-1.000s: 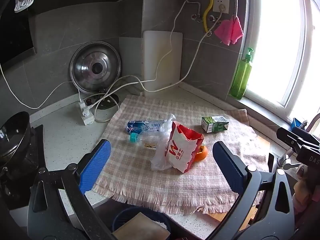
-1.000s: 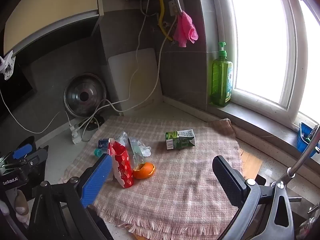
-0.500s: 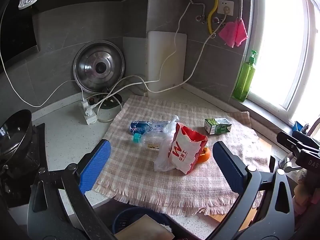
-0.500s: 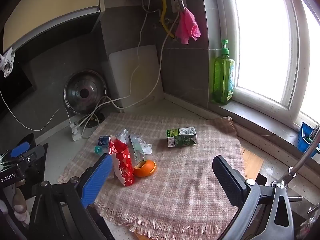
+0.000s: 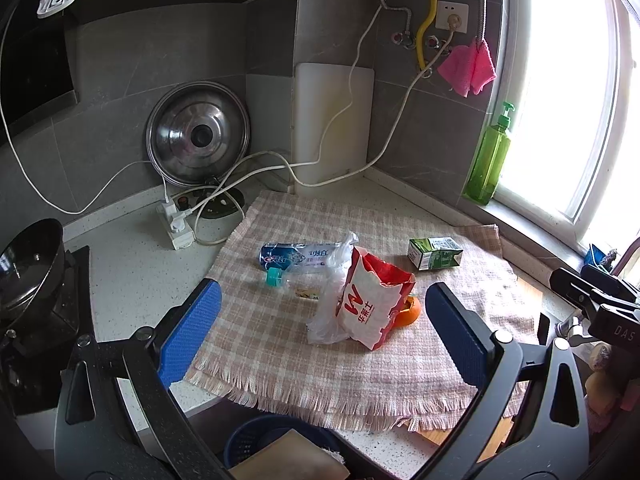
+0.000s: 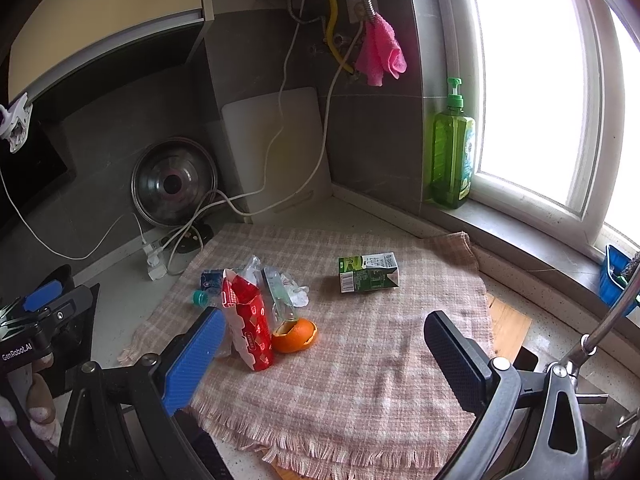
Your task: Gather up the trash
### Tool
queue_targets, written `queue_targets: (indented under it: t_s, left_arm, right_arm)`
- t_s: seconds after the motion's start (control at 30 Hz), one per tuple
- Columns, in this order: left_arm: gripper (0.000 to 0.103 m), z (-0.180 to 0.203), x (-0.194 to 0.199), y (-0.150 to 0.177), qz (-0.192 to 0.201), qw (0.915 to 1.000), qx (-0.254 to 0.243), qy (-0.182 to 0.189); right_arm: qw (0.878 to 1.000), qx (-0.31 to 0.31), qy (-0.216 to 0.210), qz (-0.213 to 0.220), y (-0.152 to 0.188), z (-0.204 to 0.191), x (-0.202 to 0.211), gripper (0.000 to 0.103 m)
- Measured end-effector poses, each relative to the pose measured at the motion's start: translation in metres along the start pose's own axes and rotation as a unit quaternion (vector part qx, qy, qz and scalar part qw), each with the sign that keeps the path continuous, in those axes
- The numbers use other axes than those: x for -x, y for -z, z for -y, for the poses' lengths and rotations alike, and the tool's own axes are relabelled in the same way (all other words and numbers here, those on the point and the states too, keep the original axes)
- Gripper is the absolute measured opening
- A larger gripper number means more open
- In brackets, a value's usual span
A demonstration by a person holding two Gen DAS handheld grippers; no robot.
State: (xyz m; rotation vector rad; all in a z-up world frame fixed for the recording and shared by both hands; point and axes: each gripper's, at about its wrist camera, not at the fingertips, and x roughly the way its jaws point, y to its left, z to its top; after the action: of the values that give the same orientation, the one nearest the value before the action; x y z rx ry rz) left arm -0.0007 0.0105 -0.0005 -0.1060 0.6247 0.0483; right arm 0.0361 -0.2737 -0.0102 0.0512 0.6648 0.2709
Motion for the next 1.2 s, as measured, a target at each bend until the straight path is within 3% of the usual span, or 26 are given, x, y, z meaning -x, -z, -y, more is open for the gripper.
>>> queue_targets:
  t_s: [1.2]
  left_arm:
    - [0.103,0.0009,0.0002,0.0007,0.002,1.0000,0.001,0.000]
  right_arm:
    - [1.000,0.001,0.001,-0.001,0.0012,-0.0009,-0.0037,0.101]
